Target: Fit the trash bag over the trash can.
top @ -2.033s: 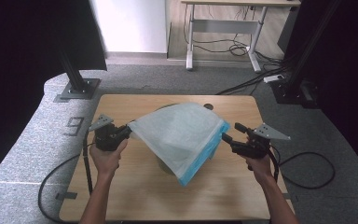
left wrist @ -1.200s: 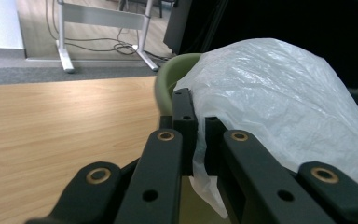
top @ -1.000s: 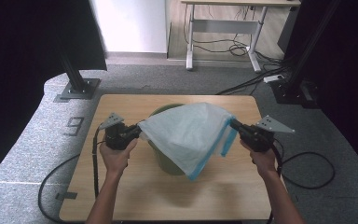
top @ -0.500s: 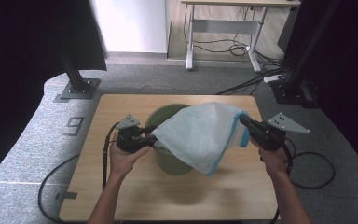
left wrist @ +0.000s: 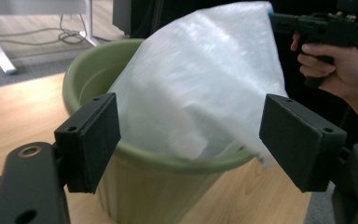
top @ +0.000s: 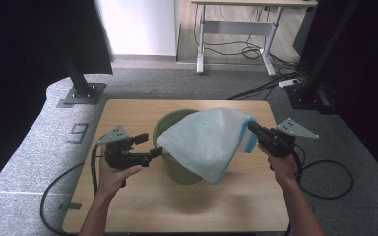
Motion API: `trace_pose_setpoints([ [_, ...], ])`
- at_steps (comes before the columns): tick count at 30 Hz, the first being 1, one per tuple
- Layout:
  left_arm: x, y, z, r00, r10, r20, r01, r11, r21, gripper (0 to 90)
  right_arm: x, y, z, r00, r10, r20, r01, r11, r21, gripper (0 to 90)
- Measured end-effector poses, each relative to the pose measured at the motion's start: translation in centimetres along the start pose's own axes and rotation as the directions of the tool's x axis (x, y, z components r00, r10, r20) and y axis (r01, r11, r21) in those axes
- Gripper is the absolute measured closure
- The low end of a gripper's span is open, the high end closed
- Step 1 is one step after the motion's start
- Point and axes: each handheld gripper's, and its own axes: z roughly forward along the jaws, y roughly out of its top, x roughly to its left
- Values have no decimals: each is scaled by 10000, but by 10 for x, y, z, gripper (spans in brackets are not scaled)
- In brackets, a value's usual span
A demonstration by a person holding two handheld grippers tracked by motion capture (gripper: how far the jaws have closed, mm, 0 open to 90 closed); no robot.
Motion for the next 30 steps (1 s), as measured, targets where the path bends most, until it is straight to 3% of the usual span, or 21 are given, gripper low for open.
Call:
trace_pose_setpoints([
  [7, -16, 10, 15, 9994, 327, 83, -328, 9994, 54, 216, 24, 0, 13, 9975, -273, -657, 275, 9996, 23, 885],
  [13, -28, 12, 34, 9992, 281, -284, -270, 9989, 387, 228, 46, -3, 25, 9911, -497, -1236, 513, 9986, 97, 885],
  [16, -35, 12, 40, 9978, 483, -451, -460, 9976, 517, 234, 52, -5, 28, 9892, -530, -1367, 560, 9983, 181, 885],
  [21, -39, 9, 44, 9964, 712, -468, -680, 9955, 655, 278, 50, -11, 30, 9910, -448, -1263, 499, 9980, 375, 883],
  [26, -37, 5, 53, 9934, 732, -882, -638, 9924, 1053, 331, 43, -20, 30, 9936, -137, -1120, 203, 9981, 582, 876],
  [30, -41, 6, 47, 9911, 821, -1049, -744, 9943, 760, 348, 40, -23, 29, 9946, -82, -1037, 147, 9980, 622, 876],
])
